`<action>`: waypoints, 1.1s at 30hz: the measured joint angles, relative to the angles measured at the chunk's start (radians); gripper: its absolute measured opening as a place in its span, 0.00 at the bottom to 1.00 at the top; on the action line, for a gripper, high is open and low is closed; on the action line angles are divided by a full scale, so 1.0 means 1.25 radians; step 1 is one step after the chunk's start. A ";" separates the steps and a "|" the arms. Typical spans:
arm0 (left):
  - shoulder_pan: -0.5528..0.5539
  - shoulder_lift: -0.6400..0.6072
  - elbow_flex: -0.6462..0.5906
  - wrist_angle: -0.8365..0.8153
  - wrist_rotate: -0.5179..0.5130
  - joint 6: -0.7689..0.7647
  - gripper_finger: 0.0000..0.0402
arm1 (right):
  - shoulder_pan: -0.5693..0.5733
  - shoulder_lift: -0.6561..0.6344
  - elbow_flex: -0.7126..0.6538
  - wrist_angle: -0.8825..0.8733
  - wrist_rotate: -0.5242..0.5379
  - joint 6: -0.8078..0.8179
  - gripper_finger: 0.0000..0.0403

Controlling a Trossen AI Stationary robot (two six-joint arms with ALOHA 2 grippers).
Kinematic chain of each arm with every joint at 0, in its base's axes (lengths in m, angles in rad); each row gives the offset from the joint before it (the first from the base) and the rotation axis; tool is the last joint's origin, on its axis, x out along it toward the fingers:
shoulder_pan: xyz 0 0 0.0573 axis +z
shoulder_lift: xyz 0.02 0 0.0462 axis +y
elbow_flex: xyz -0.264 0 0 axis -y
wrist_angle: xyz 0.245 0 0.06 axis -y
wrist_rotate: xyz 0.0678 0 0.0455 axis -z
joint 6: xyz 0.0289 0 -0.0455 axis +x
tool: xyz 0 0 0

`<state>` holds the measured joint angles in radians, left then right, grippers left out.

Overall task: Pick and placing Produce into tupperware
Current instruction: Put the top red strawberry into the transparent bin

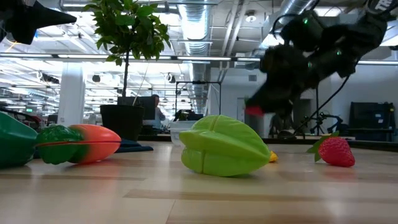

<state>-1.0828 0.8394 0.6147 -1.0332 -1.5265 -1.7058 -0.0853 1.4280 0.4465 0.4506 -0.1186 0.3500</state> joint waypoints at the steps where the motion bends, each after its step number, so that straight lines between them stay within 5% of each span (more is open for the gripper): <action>1: 0.000 0.000 0.000 0.000 0.000 0.000 0.59 | 0.000 -0.017 0.000 0.007 0.000 -0.004 0.38; 13: 0.000 0.000 0.000 0.000 0.000 0.007 0.59 | -0.089 -0.095 0.001 0.100 0.012 -0.030 0.38; 33: 0.000 0.000 0.000 0.000 0.000 0.008 0.59 | -0.173 0.250 0.223 0.186 0.008 -0.053 0.39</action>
<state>-1.0829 0.8398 0.6147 -1.0328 -1.5265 -1.6957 -0.3010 1.7399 0.7250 0.6833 -0.1083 0.2835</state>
